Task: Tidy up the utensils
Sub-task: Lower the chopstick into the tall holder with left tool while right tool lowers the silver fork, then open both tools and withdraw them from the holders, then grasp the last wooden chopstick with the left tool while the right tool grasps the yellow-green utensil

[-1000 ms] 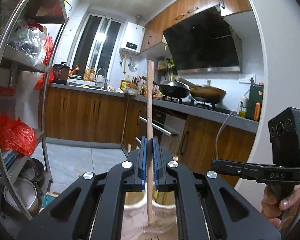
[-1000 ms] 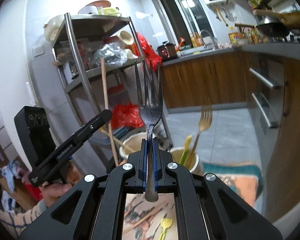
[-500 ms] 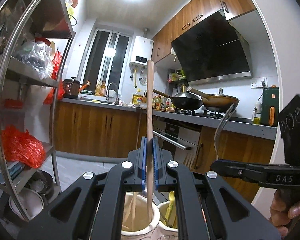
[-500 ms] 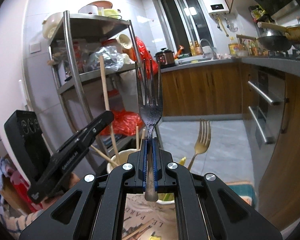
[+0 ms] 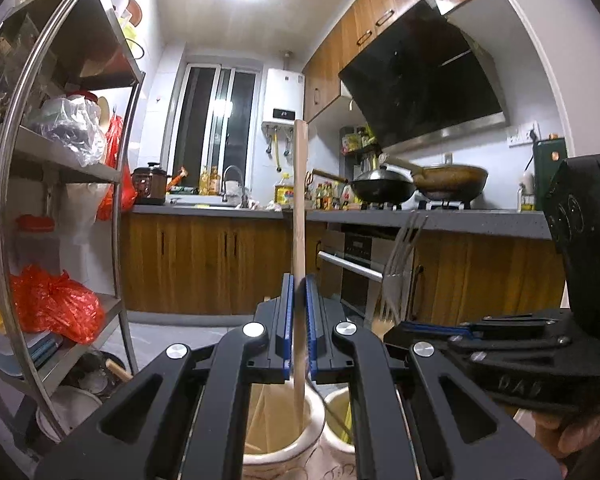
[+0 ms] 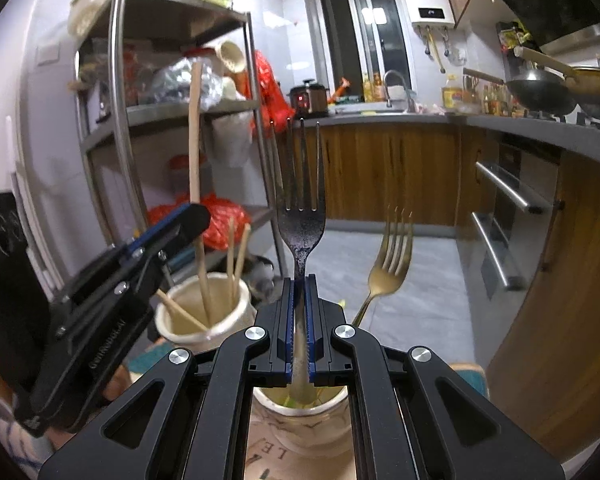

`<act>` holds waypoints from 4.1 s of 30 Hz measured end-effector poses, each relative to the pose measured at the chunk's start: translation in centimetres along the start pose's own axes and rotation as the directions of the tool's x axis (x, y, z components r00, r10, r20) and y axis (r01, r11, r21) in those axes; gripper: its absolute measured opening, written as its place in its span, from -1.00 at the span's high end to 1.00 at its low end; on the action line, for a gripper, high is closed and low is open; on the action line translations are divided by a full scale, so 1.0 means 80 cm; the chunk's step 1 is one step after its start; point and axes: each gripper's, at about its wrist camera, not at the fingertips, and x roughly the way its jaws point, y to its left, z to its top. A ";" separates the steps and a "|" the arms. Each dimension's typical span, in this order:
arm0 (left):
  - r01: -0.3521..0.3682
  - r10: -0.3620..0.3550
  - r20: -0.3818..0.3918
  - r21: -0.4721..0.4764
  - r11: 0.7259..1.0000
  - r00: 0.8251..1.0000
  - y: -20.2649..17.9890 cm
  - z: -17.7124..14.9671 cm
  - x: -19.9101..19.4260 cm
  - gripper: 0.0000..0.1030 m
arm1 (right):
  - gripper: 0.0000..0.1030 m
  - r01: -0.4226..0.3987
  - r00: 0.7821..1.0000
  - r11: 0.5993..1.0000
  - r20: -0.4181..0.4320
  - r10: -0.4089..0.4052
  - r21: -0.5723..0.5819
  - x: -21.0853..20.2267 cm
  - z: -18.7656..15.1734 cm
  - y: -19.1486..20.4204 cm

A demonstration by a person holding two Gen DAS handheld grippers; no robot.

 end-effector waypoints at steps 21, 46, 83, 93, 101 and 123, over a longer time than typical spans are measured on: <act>-0.069 0.070 -0.125 0.013 0.998 0.990 -0.001 -0.035 0.015 0.89 | 0.88 0.012 0.994 0.999 -0.110 -0.016 -0.041 0.034 -0.031 0.013; -0.105 0.107 -0.177 0.024 0.994 0.978 0.004 -0.038 0.024 0.89 | 0.88 0.019 0.990 1.000 -0.140 -0.019 -0.002 0.054 -0.039 -0.003; -0.034 0.034 -0.117 0.007 0.999 0.992 0.010 -0.022 -0.033 -0.10 | 0.53 0.049 0.998 0.998 -0.041 -0.050 -0.033 -0.003 -0.043 0.005; 0.005 -0.005 -0.175 -0.006 1.000 0.985 0.017 -0.030 -0.063 -0.10 | 0.45 0.071 0.996 0.997 -0.050 -0.073 -0.042 -0.038 -0.069 0.004; 0.048 -0.047 -0.255 -0.004 0.999 0.966 0.016 -0.052 -0.081 -0.10 | 0.42 0.099 0.990 0.994 -0.096 -0.102 -0.040 -0.049 -0.097 -0.003; 0.190 -0.104 -0.628 0.072 0.979 0.772 -0.019 -0.151 -0.070 -0.07 | 0.27 0.006 0.931 1.000 -0.366 -0.007 -0.003 -0.036 -0.174 0.005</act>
